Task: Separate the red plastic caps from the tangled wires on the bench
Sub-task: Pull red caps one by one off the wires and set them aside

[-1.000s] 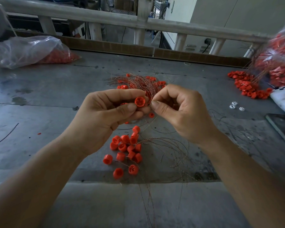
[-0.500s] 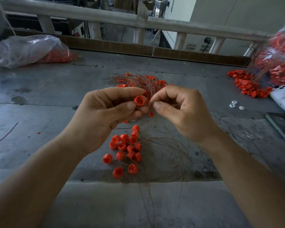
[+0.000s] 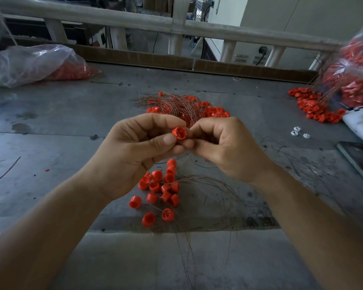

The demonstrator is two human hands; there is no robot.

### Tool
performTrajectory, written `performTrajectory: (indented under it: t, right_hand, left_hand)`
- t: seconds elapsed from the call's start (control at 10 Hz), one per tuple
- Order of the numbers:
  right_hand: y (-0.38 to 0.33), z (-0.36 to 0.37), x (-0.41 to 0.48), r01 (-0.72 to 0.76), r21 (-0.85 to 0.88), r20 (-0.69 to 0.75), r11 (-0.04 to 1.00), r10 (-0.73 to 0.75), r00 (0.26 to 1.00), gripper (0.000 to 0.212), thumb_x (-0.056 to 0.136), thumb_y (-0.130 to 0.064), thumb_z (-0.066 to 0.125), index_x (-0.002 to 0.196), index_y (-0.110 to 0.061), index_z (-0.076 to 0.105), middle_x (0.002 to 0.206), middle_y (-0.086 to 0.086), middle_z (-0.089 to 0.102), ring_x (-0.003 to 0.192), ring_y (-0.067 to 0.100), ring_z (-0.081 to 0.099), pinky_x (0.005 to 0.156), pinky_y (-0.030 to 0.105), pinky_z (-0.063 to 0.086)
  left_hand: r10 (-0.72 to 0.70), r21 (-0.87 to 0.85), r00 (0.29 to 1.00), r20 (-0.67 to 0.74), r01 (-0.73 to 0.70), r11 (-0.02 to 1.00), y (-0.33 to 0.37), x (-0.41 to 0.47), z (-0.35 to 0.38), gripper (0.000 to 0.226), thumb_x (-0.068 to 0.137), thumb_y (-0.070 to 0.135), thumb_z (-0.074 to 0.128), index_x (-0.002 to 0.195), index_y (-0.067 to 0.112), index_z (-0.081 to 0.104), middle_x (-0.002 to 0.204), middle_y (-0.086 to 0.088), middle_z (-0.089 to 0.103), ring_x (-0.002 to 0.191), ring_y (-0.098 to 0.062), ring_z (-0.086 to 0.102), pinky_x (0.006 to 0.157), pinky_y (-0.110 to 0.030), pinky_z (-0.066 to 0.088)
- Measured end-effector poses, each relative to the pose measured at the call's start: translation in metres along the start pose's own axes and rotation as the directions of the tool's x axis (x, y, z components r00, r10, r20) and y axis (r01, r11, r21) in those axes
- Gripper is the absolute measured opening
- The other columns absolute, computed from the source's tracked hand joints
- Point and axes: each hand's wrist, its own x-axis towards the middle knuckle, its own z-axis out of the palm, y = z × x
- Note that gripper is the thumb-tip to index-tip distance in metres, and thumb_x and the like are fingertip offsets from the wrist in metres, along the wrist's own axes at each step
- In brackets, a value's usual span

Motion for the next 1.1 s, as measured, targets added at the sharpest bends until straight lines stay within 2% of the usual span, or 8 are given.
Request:
performTrajectory:
  t: [0.1,0.3,0.4,0.7,0.8,0.9,1.0,1.1]
  right_hand:
    - [0.010,-0.011,0.005,-0.069,-0.070,-0.050,0.995,0.066,0.997,0.010,0.083,-0.020,0.065,0.077,-0.028,0.064,0.069,-0.009,0.064,0.064,0.008,0.060,0.061,0.024,0.050]
    - [0.065,-0.050,0.014,-0.435,-0.368,-0.417,0.822,0.272,0.867,0.007,0.084,-0.018,0.063,0.088,-0.017,0.069,0.073,-0.010,0.058,0.072,0.005,0.053,0.063,0.017,0.033]
    - [0.081,-0.055,0.014,-0.493,-0.396,-0.396,0.775,0.340,0.853,0.010,0.083,-0.016,0.063,0.090,-0.016,0.070,0.077,-0.008,0.058,0.078,0.007,0.052,0.061,0.015,0.030]
    - [0.091,-0.045,0.014,-0.469,-0.487,-0.314,0.736,0.353,0.881,0.010,0.078,-0.013,0.069,0.088,-0.015,0.069,0.079,-0.008,0.057,0.079,0.008,0.052,0.070,0.017,0.034]
    - [0.092,-0.046,0.014,-0.475,-0.427,-0.329,0.769,0.357,0.874,0.009,0.078,-0.010,0.069,0.084,-0.016,0.065,0.069,-0.010,0.056,0.067,0.006,0.052,0.062,0.019,0.036]
    - [0.082,-0.049,0.015,-0.429,-0.176,-0.331,0.886,0.357,0.874,0.005,0.080,-0.005,0.067,0.081,-0.009,0.065,0.063,-0.008,0.057,0.056,-0.001,0.052,0.058,0.014,0.042]
    - [0.057,-0.048,0.014,-0.283,0.263,-0.272,0.922,0.352,0.896,0.009,0.079,-0.003,0.065,0.076,-0.012,0.063,0.058,-0.004,0.064,0.051,0.002,0.059,0.051,0.016,0.049]
    - [0.032,-0.040,0.012,-0.208,0.487,-0.168,0.848,0.324,0.931,0.010,0.070,-0.019,0.064,0.078,-0.014,0.063,0.063,-0.001,0.069,0.053,0.009,0.064,0.046,0.018,0.049]
  left_hand:
    - [-0.005,-0.015,0.999,-0.033,0.004,1.000,-0.001,0.001,0.000,0.021,0.060,0.010,0.064,0.079,0.011,0.074,0.079,-0.007,0.072,0.076,-0.014,0.070,0.064,-0.015,0.053]
    - [-0.013,-0.037,0.997,-0.081,0.010,0.999,-0.002,0.000,0.001,0.022,0.057,0.010,0.066,0.078,0.011,0.075,0.079,-0.007,0.072,0.076,-0.015,0.070,0.065,-0.015,0.053]
    - [-0.011,-0.040,0.997,-0.076,0.008,0.999,-0.001,0.000,0.001,0.023,0.057,0.010,0.066,0.078,0.011,0.075,0.079,-0.007,0.072,0.076,-0.015,0.070,0.064,-0.015,0.053]
    - [-0.008,-0.044,0.999,-0.053,0.005,0.999,-0.001,-0.001,0.002,0.022,0.059,0.010,0.066,0.079,0.010,0.074,0.080,-0.008,0.072,0.076,-0.014,0.070,0.064,-0.015,0.053]
    - [-0.016,-0.037,0.999,-0.051,0.014,0.999,-0.001,-0.001,0.002,0.022,0.058,0.011,0.066,0.079,0.011,0.075,0.080,-0.007,0.072,0.076,-0.014,0.070,0.064,-0.015,0.053]
    - [-0.031,-0.018,0.998,-0.063,0.030,0.999,-0.002,-0.001,0.002,0.022,0.058,0.011,0.066,0.079,0.011,0.075,0.079,-0.007,0.072,0.076,-0.015,0.070,0.064,-0.015,0.053]
    - [-0.037,0.022,0.996,-0.081,0.039,0.999,-0.003,0.000,0.001,0.021,0.063,0.006,0.061,0.079,0.011,0.075,0.079,-0.007,0.072,0.076,-0.015,0.070,0.064,-0.016,0.053]
    - [-0.030,0.072,0.996,-0.082,0.036,0.997,-0.005,0.000,0.001,0.022,0.066,0.004,0.059,0.080,0.011,0.074,0.080,-0.008,0.072,0.077,-0.016,0.070,0.066,-0.017,0.054]
